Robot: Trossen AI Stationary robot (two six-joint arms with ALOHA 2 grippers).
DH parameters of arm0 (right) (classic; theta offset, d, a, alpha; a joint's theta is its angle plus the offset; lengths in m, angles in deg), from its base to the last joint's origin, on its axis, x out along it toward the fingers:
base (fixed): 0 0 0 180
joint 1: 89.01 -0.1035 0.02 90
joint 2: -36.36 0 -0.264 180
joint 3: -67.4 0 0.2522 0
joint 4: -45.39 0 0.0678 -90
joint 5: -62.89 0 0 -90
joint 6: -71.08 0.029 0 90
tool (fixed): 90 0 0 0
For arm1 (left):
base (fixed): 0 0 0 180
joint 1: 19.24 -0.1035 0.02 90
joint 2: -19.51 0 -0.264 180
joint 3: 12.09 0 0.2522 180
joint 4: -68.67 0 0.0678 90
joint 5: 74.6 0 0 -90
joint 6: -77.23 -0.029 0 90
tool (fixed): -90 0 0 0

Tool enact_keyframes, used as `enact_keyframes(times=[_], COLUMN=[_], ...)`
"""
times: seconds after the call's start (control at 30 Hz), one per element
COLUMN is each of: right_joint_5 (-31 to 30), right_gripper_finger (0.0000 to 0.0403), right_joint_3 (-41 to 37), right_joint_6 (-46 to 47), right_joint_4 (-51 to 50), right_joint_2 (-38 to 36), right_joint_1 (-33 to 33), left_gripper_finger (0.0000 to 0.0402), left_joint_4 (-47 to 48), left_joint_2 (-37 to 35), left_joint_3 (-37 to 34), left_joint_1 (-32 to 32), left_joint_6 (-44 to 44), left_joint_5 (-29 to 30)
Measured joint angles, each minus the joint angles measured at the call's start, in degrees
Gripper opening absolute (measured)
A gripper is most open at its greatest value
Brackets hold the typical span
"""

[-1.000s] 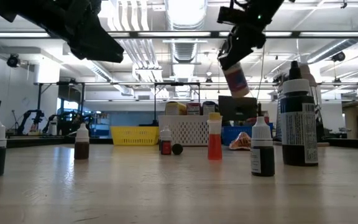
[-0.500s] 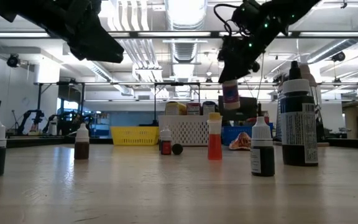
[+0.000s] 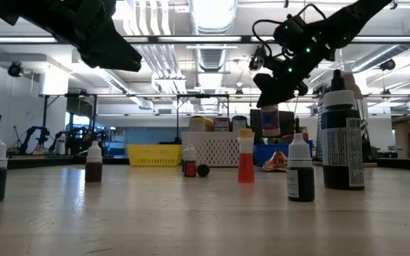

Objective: Pick & Place Kitchen Items
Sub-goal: Put the black seasoning bottle into the blue basket

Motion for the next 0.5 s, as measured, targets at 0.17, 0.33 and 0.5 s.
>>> enact_keyframes(times=[0.17,0.33,0.5], right_joint_5=[0.0,1.4,3.0], right_gripper_finger=[0.0223,0.0214,0.0212], right_joint_3=[-2.6,-3.2,-2.3], right_joint_6=[1.2,1.5,0.3], right_joint_4=[3.2,5.2,7.4], right_joint_2=[0.0,0.1,3.5], right_joint_1=[1.5,1.9,2.0], left_gripper_finger=[0.0312,0.0312,0.0312], left_joint_4=[0.0,0.0,0.0], left_joint_2=[0.0,0.0,0.0], left_joint_3=[0.0,0.0,0.0], left_joint_1=[0.0,0.0,0.0], left_joint_6=[0.3,0.3,0.3], left_joint_5=[0.0,0.0,0.0])
